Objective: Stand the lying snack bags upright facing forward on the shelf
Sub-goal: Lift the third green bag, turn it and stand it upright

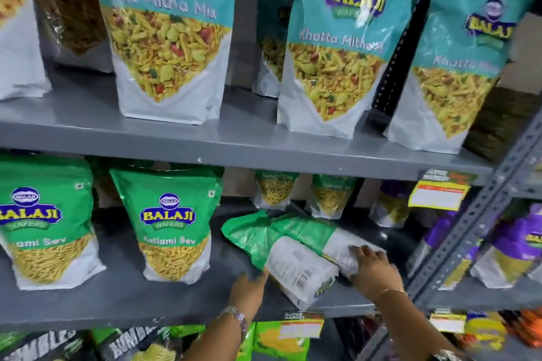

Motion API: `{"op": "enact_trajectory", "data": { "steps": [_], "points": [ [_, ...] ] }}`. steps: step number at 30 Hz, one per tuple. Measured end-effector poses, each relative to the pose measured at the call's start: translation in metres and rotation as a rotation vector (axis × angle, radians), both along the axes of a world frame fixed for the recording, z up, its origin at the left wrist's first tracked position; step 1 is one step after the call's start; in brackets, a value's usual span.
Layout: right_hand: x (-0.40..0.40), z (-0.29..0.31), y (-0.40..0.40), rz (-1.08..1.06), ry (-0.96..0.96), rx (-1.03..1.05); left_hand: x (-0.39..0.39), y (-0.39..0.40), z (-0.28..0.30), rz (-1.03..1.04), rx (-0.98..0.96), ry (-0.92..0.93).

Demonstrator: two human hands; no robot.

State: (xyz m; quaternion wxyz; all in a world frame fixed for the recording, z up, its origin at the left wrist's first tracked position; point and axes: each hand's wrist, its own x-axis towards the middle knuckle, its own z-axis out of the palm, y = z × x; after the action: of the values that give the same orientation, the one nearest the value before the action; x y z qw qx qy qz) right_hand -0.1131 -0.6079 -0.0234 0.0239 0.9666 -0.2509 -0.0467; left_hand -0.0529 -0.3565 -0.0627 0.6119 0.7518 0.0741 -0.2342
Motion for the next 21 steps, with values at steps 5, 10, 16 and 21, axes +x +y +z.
{"op": "enact_trajectory", "data": {
  "steps": [5,10,16,21],
  "points": [
    [0.002,-0.027,0.005,0.014,-0.009,-0.230,0.012,-0.019,-0.003,0.149,-0.088,0.128],
    [0.000,-0.016,0.014,0.026,-0.053,-0.366,0.011,-0.040,0.009,0.332,-0.295,0.205],
    [0.002,-0.007,0.022,0.120,-0.041,-0.338,0.014,-0.056,0.009,0.456,-0.338,0.178],
    [-0.021,-0.018,0.025,0.026,-0.102,-0.235,0.030,-0.057,-0.025,0.451,-0.328,0.202]
  ]
}}
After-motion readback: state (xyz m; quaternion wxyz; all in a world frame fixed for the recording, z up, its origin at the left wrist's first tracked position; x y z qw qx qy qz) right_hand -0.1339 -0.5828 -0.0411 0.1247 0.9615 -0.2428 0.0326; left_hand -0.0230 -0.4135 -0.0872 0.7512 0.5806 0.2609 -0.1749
